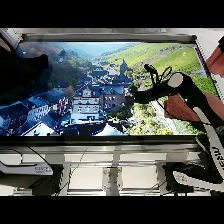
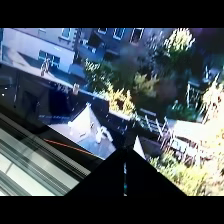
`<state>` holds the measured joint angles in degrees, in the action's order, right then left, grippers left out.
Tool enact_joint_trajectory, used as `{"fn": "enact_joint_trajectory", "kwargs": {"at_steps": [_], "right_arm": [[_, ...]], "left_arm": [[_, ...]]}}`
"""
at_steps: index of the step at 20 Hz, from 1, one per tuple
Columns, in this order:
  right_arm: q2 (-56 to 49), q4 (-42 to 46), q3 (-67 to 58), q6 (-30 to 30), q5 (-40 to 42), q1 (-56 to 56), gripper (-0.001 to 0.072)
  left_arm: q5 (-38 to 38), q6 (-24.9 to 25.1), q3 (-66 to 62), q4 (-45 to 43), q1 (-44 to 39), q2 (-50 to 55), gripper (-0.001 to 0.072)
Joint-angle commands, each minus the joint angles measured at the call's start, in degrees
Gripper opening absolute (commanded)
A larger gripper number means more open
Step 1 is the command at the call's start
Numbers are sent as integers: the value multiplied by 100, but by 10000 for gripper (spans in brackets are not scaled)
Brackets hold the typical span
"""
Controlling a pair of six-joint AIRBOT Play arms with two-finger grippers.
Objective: Fold the clothes and pants, and hang the long-sleeved shirts on hangers.
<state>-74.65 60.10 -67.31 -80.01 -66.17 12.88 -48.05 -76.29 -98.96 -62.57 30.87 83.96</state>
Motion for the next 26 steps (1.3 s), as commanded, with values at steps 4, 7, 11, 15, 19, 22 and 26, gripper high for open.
{"fn": "enact_joint_trajectory", "kwargs": {"at_steps": [4,7,11,15,19,22,26], "right_arm": [[302,153,-9,721,-439,-4,13],[743,472,-7,1047,-673,-4,13],[1305,813,-7,1200,-951,-7,13],[1709,1093,-7,1198,-1147,-7,13],[1840,1021,-7,1152,-1145,-4,13],[1838,732,-7,1161,-1132,-4,100],[1755,516,52,1250,-715,-4,298]], "left_arm": [[-2531,479,-599,328,-1722,-1821,22],[-3185,479,-597,330,-2426,-2184,22],[-4120,483,-595,326,-3211,-2194,23],[-5276,520,-588,319,-3832,-1941,24],[-5790,474,-549,262,-4245,-1545,24],[-5792,525,-540,262,-4627,-1228,24],[-5792,793,-540,258,-5171,-1010,24]]}}
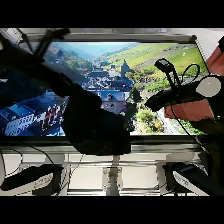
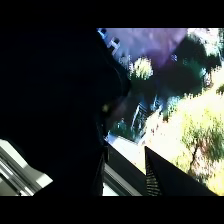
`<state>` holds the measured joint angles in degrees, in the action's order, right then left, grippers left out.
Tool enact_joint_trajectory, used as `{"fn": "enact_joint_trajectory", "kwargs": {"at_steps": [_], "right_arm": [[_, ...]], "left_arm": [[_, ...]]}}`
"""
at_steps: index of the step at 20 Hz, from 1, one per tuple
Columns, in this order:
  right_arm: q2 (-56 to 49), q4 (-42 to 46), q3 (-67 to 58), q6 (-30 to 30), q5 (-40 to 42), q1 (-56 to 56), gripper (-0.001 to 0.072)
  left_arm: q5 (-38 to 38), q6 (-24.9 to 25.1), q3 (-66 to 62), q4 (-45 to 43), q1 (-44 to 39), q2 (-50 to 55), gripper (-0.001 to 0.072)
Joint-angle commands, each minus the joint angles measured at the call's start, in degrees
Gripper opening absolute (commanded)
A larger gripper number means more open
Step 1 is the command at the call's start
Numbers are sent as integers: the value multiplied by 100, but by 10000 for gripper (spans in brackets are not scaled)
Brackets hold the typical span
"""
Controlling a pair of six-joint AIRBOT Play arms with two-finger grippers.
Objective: Fold the clothes and pants, and hang the long-sleeved shirts on hangers.
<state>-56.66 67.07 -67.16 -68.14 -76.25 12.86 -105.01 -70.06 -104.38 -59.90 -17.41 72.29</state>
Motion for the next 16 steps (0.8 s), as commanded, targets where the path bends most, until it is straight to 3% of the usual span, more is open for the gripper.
{"fn": "enact_joint_trajectory", "kwargs": {"at_steps": [1,5,8,12,16], "right_arm": [[-120,-260,90,192,457,-2,368],[-938,-1027,304,798,767,-2,480],[-1919,-2090,297,1598,992,-2,481],[-2955,-3338,297,2927,1025,-2,481],[-3390,-3541,116,3442,1023,-2,481]], "left_arm": [[-94,197,2,-20,-396,170,24],[-96,15,2,-826,-402,168,24],[-96,-11,2,-1434,-402,151,24],[-50,-17,-2,-2868,-402,-116,25],[1043,372,-13,-3099,-402,-535,24]]}}
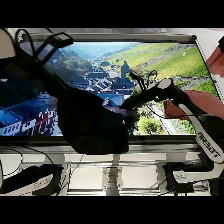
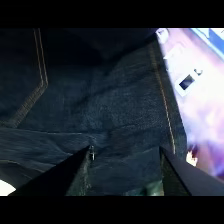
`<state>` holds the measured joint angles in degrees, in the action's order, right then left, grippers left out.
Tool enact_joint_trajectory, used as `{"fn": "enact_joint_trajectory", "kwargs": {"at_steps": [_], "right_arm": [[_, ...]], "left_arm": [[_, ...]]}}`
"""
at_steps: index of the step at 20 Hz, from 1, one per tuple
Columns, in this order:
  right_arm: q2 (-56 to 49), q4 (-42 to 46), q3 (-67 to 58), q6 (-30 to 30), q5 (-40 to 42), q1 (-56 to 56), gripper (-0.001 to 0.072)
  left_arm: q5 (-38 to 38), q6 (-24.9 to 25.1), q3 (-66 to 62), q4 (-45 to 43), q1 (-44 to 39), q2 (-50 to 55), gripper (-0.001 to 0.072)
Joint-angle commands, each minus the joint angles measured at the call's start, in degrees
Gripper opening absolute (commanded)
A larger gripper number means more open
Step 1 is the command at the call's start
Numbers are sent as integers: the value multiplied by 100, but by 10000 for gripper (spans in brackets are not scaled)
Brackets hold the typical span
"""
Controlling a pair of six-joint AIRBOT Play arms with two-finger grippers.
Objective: Fold the clothes and pants, and hang the long-sleeved shirts on hangers.
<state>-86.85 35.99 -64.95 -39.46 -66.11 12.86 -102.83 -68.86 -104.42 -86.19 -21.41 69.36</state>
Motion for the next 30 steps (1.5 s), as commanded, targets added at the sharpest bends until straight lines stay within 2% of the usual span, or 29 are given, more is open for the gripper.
{"fn": "enact_joint_trajectory", "kwargs": {"at_steps": [1,3,5,7,9,12,16,20,26,30], "right_arm": [[-380,-431,-162,575,7,-2,481],[-378,-424,-319,573,-101,-2,480],[-378,-415,-538,573,-186,-2,481],[-378,-367,-750,573,-179,-4,480],[-378,-195,-920,573,-177,-57,481],[-376,173,-1029,610,-168,-422,481],[-407,-85,-1027,1237,-129,-1082,481],[-581,-431,-1027,1987,170,-1113,492],[-811,-1228,-1038,3331,466,-1078,506],[-835,-999,-1451,3901,595,-769,518]], "left_arm": [[1329,286,-11,-466,-4,-304,24],[2365,295,-83,-195,-2,-304,23],[2935,391,-289,407,-2,-136,22],[3016,614,-544,946,-2,149,22],[3003,645,-654,1045,-4,341,22],[2627,988,-664,1193,-4,385,22],[2168,1132,-673,1220,-4,339,23],[2155,1381,-702,1624,-4,286,23],[2155,1440,-756,2135,-4,227,24],[2155,1471,-756,2245,-4,229,24]]}}
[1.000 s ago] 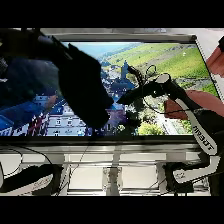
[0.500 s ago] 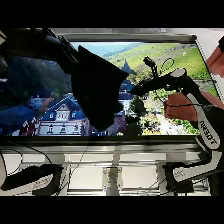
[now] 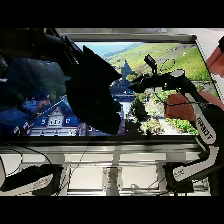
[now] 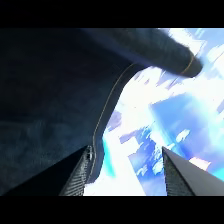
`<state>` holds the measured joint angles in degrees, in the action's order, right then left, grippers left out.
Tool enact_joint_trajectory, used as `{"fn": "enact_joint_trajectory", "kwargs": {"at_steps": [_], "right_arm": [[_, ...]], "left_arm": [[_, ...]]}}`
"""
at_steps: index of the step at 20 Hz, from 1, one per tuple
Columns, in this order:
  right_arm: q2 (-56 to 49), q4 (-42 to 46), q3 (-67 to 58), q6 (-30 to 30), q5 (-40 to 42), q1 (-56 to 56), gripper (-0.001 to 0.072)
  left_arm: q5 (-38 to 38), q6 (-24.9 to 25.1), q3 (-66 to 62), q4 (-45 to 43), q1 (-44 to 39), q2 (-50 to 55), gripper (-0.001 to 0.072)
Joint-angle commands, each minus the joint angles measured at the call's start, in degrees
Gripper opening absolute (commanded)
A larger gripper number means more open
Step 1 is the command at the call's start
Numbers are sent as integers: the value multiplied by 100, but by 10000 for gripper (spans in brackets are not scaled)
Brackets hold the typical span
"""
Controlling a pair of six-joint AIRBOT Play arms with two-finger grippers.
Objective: Fold the clothes and pants, and hang the long-sleeved shirts on hangers.
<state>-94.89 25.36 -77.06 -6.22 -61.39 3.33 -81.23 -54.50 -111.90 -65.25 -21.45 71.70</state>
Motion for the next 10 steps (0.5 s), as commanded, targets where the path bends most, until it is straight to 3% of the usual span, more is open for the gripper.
{"fn": "enact_joint_trajectory", "kwargs": {"at_steps": [1,4,10], "right_arm": [[-31,310,-415,629,179,317,518],[-81,1224,-966,695,400,678,518],[-271,1633,-1519,839,544,778,517]], "left_arm": [[-4,35,-9,149,0,-4,23],[-7,35,-9,149,0,2,23],[-149,35,-7,146,0,28,23]]}}
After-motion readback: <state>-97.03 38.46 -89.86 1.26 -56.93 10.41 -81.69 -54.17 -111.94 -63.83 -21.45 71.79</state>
